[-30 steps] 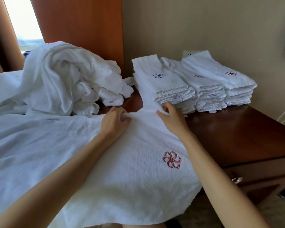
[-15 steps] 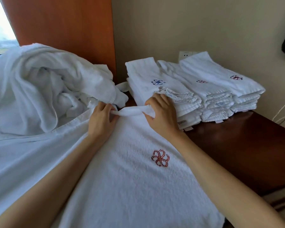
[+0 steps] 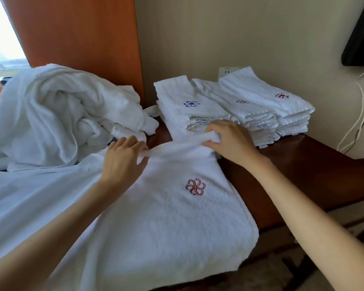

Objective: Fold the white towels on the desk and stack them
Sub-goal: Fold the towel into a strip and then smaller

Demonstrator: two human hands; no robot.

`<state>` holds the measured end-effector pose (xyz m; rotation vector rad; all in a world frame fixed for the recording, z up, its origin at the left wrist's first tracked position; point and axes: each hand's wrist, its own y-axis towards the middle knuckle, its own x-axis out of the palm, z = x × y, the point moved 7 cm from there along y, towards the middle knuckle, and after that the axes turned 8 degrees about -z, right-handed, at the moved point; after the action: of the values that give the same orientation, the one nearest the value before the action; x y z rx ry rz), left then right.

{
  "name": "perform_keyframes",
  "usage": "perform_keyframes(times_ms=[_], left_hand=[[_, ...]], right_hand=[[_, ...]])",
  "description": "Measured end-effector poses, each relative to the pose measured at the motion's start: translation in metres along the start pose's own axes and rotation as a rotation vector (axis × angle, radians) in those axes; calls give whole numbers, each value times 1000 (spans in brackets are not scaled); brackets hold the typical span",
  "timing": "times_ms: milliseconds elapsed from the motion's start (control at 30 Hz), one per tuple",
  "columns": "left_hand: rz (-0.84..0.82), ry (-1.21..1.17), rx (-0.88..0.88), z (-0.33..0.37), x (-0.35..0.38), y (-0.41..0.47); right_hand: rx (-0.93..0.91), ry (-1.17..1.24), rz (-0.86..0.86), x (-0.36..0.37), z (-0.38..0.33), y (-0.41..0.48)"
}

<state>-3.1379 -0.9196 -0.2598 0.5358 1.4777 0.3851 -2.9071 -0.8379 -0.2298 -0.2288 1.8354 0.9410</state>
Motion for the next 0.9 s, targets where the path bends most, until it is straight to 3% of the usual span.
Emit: perform_keyframes(times_ms=[133, 200, 333, 467, 700, 800, 900], left_hand=[[17, 127, 86, 34, -20, -39], [-50, 104, 86, 40, -19, -51], [-280, -178, 45, 39, -1, -66], [-321, -339, -21, 24, 2, -72], [-302, -380, -2, 17, -2, -71], [-296, -389, -12, 15, 0, -72], [-291, -387, -9, 15, 2, -73]], right_hand=[[160, -112, 153, -24, 6, -24], [135, -89, 80, -14, 3, -41], [123, 145, -263, 23, 14, -78], [271, 502, -150, 33, 41, -92], [330, 787, -479, 59, 37, -77], [286, 814, -545, 58, 33, -69], [272, 948, -507, 51, 38, -66]])
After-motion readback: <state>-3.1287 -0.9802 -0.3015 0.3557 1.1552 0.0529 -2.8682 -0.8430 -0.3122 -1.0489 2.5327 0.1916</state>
